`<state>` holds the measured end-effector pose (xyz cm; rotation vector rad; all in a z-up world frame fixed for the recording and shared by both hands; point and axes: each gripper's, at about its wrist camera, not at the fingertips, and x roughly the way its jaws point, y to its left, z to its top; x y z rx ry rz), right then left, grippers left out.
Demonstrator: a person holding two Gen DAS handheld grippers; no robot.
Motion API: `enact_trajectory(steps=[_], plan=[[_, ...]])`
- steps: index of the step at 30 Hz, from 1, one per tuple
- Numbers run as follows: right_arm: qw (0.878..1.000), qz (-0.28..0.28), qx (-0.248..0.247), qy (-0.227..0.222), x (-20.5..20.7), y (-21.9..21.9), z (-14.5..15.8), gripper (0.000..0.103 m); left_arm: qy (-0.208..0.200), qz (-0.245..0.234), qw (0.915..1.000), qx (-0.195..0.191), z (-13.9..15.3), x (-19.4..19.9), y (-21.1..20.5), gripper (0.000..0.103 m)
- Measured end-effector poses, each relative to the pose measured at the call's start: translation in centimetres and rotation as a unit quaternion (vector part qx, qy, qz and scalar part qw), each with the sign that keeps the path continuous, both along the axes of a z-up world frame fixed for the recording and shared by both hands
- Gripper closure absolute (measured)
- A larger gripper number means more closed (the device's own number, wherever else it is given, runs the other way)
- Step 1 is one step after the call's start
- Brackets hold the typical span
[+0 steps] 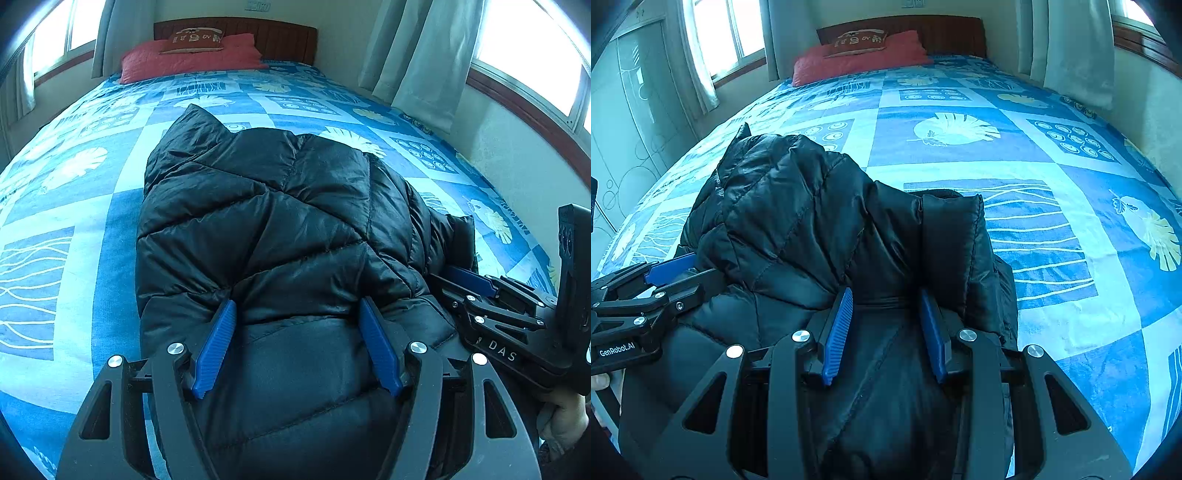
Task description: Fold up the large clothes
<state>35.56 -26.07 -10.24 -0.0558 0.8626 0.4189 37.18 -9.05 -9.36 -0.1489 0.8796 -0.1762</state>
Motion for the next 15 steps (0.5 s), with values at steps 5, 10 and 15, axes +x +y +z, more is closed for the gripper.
enact_trajectory(steps=[5, 10, 15], plan=[[1.000, 0.004, -0.003, -0.004, -0.3, -0.1, 0.7, 0.067, -0.004, -0.002, 0.9999, 0.014, 0.6, -0.3, -0.4, 0.036], [0.999, 0.009, -0.026, -0.017, -1.7, 0.1, 2.2, 0.063, -0.011, -0.008, 0.9997, 0.022, 1.9, -1.3, -0.1, 0.036], [0.999, -0.004, -0.013, -0.034, -4.0, -1.3, 4.1, 0.051, -0.013, 0.020, 0.9997, -0.010, 3.3, -3.3, 1.7, 0.036]])
